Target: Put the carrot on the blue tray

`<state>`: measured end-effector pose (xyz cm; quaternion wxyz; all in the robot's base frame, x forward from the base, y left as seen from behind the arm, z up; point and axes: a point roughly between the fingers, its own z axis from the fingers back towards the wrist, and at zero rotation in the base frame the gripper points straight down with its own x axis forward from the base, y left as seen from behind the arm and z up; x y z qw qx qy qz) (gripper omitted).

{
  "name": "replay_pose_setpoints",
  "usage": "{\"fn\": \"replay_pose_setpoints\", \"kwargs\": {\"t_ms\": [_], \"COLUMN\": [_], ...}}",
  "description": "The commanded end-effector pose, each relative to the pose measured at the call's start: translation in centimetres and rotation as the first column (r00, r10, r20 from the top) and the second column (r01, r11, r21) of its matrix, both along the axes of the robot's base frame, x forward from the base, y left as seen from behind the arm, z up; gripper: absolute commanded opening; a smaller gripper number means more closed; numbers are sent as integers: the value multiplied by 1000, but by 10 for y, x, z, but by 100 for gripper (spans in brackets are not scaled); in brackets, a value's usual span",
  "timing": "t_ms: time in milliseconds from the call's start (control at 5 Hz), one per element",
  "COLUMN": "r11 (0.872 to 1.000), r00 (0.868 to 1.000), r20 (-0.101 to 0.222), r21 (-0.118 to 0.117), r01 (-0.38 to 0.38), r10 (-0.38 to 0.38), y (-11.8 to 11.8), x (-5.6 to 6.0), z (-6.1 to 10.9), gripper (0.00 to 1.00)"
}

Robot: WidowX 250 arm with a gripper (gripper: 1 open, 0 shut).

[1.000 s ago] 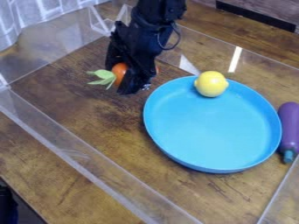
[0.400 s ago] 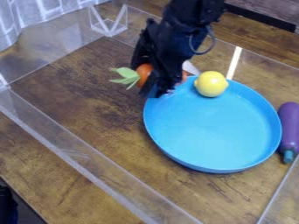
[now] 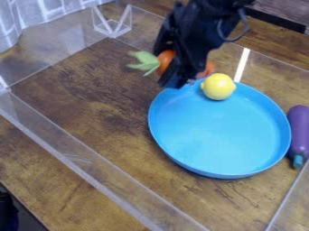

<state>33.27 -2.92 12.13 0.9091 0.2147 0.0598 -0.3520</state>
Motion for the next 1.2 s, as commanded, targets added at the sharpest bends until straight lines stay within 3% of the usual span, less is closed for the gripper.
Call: {"fn": "replay_pose_setpoints", "kwargs": {"t_ms": [0,200,400,800,1000], "r11": [997,999,999,996,991], "r00": [991,993,993,991,985], "r20": [107,109,109,103,109], "r21": [-19,-19,-17,-16,-7], "r01": [80,49,37,89,134], "r10": [-77,-47,-35,-87,-132], "y": [-17,-14,-12,-18,-31], "x": [8,8,17,12,18], "z": [44,35,20,-15,-4], "gripper": [0,0,0,0,0]}}
